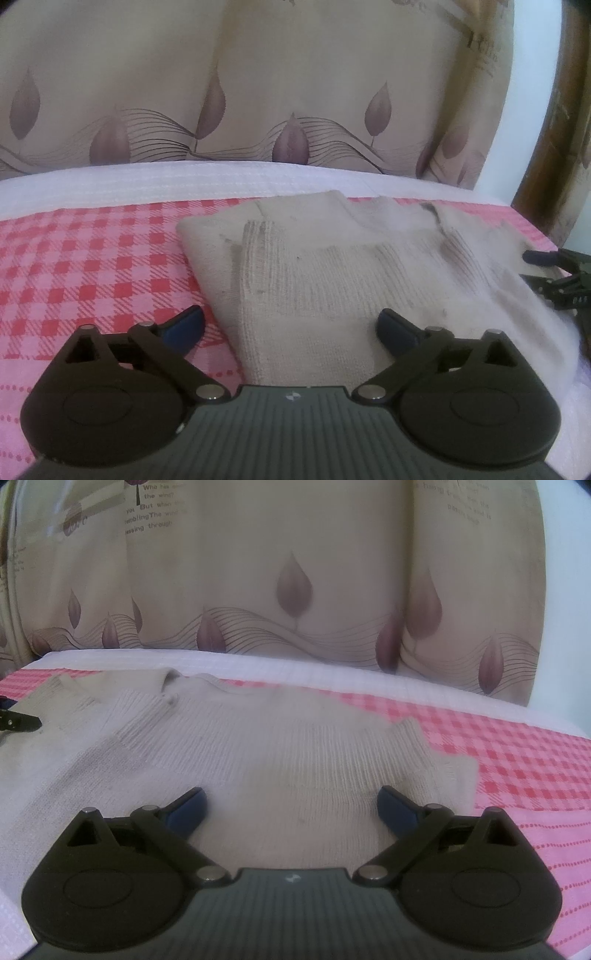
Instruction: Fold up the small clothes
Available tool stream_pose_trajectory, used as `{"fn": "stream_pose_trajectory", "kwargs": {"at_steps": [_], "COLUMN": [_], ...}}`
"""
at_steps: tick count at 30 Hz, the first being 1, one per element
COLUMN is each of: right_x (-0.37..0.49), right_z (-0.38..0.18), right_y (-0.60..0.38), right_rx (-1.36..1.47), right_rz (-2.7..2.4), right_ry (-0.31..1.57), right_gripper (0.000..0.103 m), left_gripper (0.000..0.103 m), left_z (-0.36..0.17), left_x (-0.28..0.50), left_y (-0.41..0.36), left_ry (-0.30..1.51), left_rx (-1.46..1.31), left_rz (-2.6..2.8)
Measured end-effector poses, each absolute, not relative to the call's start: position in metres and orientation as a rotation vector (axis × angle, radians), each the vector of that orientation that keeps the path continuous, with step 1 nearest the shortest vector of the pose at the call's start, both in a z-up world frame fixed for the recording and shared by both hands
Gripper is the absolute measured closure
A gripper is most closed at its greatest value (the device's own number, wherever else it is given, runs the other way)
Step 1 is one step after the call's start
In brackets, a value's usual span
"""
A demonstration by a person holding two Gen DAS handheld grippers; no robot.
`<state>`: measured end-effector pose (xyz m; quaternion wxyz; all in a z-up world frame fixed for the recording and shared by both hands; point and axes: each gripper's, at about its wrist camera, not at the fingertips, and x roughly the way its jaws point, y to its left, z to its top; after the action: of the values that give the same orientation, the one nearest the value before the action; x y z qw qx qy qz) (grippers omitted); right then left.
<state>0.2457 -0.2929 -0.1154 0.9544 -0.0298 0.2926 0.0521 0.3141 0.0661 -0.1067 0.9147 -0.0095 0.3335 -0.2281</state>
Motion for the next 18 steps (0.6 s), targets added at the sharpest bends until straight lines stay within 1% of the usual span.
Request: {"fn": "stream_pose_trajectory", "kwargs": {"at_steps": [6, 7, 8, 9, 11, 13, 15, 18], "right_x": [0.245, 0.245, 0.245, 0.245, 0.245, 0.245, 0.245, 0.245], "right_z": [-0.115, -0.115, -0.115, -0.115, -0.115, -0.115, -0.115, -0.114], "right_y": [-0.295, -0.295, -0.295, -0.295, -0.296, -0.296, -0.296, -0.296], "right_rx": [-0.055, -0.053, -0.052, -0.050, -0.050, -0.048, -0.046, -0.044], "right_rz": [0.112, 0.113, 0.114, 0.115, 0.118, 0.121, 0.125, 0.128], "right_ry": [0.592, 0.592, 0.591, 0.591, 0.589, 0.588, 0.586, 0.584], "right_gripper": [0.003, 0.003, 0.003, 0.002, 0.002, 0.001, 0.000, 0.000], "left_gripper": [0.008, 0.015, 0.019, 0.026, 0.030, 0.037, 0.038, 0.043], "left_z": [-0.107, -0.107, -0.107, -0.106, -0.106, -0.106, -0.106, -0.103], "left_x": [0.315, 0.315, 0.312, 0.312, 0.311, 0.313, 0.315, 0.321], "left_y": [0.070, 0.071, 0.072, 0.073, 0.075, 0.077, 0.078, 0.077], "left_ry": [0.679, 0.674, 0.668, 0.665, 0.666, 0.671, 0.682, 0.717], "left_rx": [-0.049, -0.060, -0.070, -0.081, -0.098, -0.114, -0.127, -0.146], "left_rz": [-0.475, -0.470, -0.461, -0.460, -0.454, -0.461, -0.465, -0.467]}}
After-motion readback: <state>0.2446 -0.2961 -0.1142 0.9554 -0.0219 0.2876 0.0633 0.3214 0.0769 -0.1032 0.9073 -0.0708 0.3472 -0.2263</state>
